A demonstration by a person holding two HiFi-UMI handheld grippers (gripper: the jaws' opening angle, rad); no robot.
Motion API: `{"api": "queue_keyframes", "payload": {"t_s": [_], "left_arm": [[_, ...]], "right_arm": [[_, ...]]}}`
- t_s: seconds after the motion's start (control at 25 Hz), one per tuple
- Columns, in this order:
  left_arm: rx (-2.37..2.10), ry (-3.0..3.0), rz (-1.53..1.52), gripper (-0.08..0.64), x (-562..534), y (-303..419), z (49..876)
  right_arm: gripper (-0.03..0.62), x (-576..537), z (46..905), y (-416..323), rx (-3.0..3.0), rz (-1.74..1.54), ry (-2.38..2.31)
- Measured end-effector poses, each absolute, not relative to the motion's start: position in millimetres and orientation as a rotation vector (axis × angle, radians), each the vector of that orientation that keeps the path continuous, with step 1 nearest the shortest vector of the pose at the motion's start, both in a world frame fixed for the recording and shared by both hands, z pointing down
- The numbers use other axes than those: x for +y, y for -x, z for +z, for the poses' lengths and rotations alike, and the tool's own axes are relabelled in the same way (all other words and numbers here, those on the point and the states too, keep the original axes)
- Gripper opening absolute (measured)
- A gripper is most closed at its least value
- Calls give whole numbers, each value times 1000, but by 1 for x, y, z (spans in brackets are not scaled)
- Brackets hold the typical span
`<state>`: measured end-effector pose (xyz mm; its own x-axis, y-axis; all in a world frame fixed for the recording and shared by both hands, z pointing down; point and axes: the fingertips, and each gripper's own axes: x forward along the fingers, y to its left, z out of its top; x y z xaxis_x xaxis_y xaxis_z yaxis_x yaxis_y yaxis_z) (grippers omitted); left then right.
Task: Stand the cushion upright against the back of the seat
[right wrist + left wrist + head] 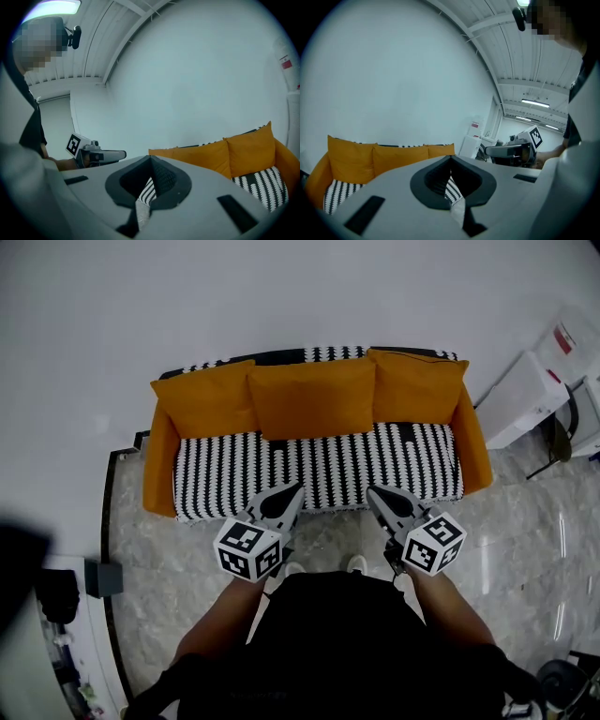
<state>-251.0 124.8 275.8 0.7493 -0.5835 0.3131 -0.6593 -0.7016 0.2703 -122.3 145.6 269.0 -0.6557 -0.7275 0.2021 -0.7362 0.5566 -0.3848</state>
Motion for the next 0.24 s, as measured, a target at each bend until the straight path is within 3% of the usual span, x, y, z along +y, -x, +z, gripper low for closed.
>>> {"api": "queue_keyframes", "payload": {"t_s": [0.24], "left_arm": [[-967,-2587,283,15,125,253,274]], "right_arm": [[35,147,268,123,-2761,700,-1296]]}}
